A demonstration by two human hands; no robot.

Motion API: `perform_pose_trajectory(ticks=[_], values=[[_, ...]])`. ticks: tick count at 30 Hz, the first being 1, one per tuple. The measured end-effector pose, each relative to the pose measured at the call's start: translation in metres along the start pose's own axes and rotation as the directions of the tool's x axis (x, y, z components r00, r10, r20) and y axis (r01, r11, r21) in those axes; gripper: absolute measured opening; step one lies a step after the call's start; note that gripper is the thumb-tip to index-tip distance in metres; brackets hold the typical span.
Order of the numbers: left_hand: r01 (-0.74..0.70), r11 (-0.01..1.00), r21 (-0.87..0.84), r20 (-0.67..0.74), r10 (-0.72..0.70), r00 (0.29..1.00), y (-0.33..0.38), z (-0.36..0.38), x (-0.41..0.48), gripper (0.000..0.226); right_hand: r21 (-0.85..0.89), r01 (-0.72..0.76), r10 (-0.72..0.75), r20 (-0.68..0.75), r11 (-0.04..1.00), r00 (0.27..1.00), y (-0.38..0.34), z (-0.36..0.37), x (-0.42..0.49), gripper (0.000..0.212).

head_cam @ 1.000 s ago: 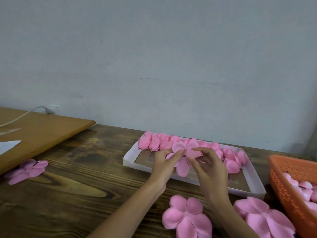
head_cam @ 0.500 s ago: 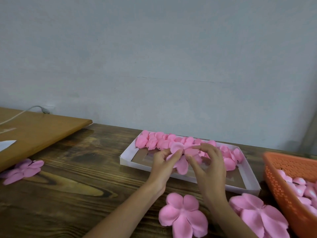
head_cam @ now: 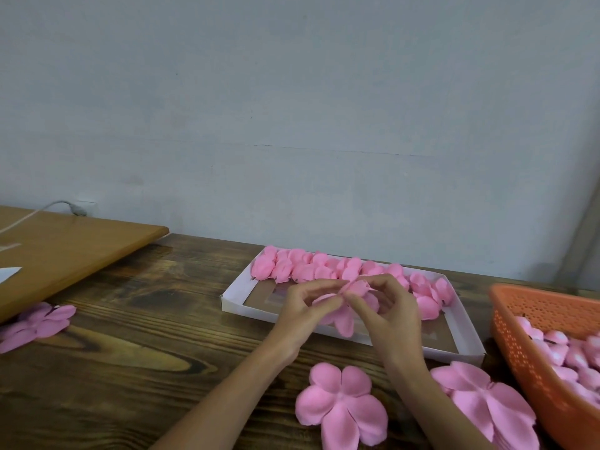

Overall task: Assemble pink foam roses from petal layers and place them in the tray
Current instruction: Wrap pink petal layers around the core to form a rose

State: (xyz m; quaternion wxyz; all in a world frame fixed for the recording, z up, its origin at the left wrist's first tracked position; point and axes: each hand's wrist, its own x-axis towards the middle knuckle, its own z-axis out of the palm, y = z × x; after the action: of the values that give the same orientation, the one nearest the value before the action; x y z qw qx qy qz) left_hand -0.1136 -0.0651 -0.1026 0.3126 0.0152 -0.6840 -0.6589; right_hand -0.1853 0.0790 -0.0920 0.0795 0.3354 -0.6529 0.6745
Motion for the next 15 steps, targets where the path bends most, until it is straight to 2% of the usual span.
perform_pose_trajectory(ticks=[5,10,15], values=[[0.007,0.999,0.041,0.001,-0.008,1.0,0.0016,0.0033,-0.0015,0.018,-0.064,0.092,-0.094,-0.029,0.994,0.995,-0.0039,-0.0005,-0.0009,0.02],[-0.016,0.998,0.06,-0.043,0.019,0.999,0.0003,0.0037,-0.0029,0.021,-0.027,0.065,-0.067,-0.071,0.998,0.995,-0.0063,0.0016,-0.0035,0.037],[-0.05,0.999,0.011,0.019,0.049,0.999,0.0047,0.0032,-0.0022,0.021,-0.075,0.1,-0.103,-0.041,0.992,0.994,-0.005,0.0,-0.0021,0.023]])
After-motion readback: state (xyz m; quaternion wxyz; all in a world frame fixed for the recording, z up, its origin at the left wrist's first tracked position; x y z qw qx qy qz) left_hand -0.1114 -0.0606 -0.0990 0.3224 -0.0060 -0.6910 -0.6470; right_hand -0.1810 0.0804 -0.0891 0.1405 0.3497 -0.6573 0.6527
